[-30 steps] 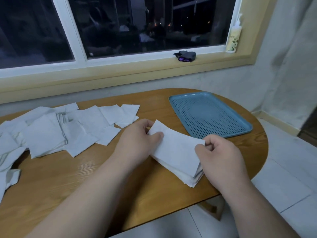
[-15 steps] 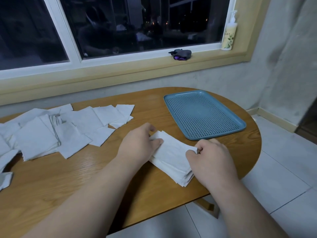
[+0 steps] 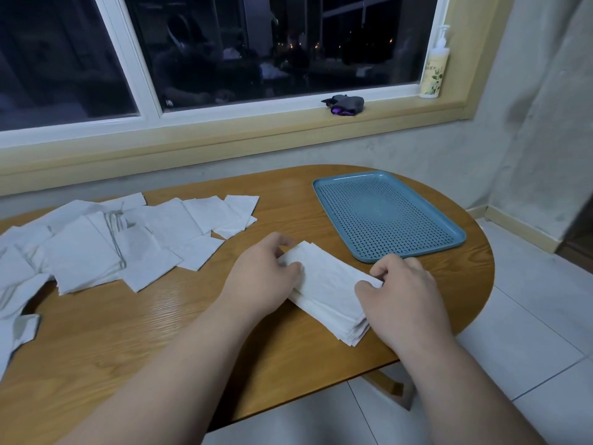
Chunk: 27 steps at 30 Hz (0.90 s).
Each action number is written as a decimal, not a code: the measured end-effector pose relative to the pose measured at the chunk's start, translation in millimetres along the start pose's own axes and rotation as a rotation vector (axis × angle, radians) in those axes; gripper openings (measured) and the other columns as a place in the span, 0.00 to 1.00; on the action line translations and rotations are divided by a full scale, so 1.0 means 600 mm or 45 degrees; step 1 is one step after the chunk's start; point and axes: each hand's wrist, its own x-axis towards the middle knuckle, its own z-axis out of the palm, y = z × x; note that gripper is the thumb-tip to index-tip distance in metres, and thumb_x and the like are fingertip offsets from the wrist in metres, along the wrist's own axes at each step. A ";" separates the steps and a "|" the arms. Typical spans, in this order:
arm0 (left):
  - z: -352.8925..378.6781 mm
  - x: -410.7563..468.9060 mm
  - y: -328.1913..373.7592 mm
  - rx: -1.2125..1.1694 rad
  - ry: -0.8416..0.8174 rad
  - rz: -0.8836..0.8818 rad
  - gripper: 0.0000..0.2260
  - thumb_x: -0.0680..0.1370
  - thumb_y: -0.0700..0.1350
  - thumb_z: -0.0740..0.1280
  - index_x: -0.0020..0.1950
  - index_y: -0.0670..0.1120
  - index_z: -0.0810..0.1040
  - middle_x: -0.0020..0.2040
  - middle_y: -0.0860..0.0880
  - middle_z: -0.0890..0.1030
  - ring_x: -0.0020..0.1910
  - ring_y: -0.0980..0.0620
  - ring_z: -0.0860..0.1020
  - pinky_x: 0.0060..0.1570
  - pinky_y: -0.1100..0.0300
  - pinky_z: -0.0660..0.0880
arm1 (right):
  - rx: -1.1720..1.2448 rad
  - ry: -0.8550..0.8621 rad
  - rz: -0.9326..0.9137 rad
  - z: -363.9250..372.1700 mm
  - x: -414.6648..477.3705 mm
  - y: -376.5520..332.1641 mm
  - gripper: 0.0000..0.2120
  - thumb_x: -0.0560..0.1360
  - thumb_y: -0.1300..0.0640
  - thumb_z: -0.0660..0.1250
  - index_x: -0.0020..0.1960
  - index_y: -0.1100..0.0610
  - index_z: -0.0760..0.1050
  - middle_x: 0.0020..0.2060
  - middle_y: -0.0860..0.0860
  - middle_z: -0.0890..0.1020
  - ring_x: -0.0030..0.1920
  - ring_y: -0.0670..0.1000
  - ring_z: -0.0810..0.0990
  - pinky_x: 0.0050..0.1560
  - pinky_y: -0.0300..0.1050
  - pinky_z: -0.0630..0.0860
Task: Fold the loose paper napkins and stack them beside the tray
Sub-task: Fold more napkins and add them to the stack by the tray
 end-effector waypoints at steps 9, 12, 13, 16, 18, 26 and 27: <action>-0.029 -0.043 -0.015 0.060 0.162 0.092 0.13 0.77 0.56 0.68 0.61 0.57 0.77 0.50 0.60 0.73 0.49 0.57 0.74 0.43 0.64 0.68 | 0.083 0.107 -0.246 0.008 -0.014 -0.021 0.09 0.73 0.53 0.67 0.53 0.47 0.77 0.51 0.43 0.74 0.57 0.48 0.70 0.62 0.49 0.71; -0.056 -0.088 -0.040 -0.019 0.221 0.056 0.08 0.76 0.55 0.69 0.55 0.60 0.77 0.48 0.60 0.75 0.48 0.62 0.74 0.42 0.69 0.67 | 0.078 0.112 -0.405 0.022 -0.029 -0.042 0.09 0.74 0.51 0.66 0.54 0.48 0.79 0.52 0.43 0.76 0.57 0.48 0.71 0.61 0.48 0.71; -0.066 -0.106 -0.052 -0.057 0.235 0.025 0.07 0.76 0.55 0.69 0.53 0.60 0.78 0.48 0.60 0.76 0.47 0.62 0.74 0.42 0.69 0.67 | 0.085 0.118 -0.460 0.027 -0.036 -0.051 0.10 0.73 0.50 0.65 0.53 0.48 0.79 0.51 0.43 0.76 0.56 0.48 0.71 0.59 0.48 0.71; -0.093 -0.151 -0.094 -0.097 0.271 -0.047 0.05 0.75 0.55 0.70 0.49 0.60 0.79 0.48 0.60 0.77 0.46 0.63 0.74 0.43 0.66 0.69 | 0.128 0.124 -0.576 0.044 -0.057 -0.082 0.11 0.70 0.49 0.63 0.49 0.49 0.81 0.48 0.43 0.77 0.53 0.49 0.73 0.55 0.48 0.73; -0.112 -0.168 -0.119 -0.059 0.289 -0.065 0.05 0.75 0.55 0.70 0.49 0.60 0.79 0.47 0.61 0.77 0.47 0.63 0.75 0.44 0.68 0.68 | 0.139 0.092 -0.650 0.057 -0.071 -0.103 0.10 0.70 0.49 0.63 0.48 0.48 0.81 0.46 0.43 0.78 0.51 0.48 0.73 0.53 0.49 0.75; -0.188 -0.192 -0.187 0.026 0.334 -0.116 0.05 0.75 0.56 0.68 0.50 0.59 0.79 0.48 0.62 0.75 0.47 0.65 0.74 0.43 0.71 0.66 | 0.115 -0.155 -0.826 0.120 -0.108 -0.177 0.08 0.75 0.47 0.64 0.51 0.46 0.79 0.48 0.38 0.75 0.55 0.43 0.71 0.58 0.43 0.73; -0.196 -0.193 -0.196 0.024 0.332 -0.131 0.05 0.76 0.56 0.68 0.50 0.60 0.78 0.48 0.62 0.75 0.48 0.65 0.74 0.43 0.72 0.66 | 0.117 -0.181 -0.835 0.129 -0.112 -0.184 0.07 0.76 0.48 0.65 0.52 0.46 0.79 0.49 0.37 0.74 0.55 0.42 0.70 0.58 0.42 0.73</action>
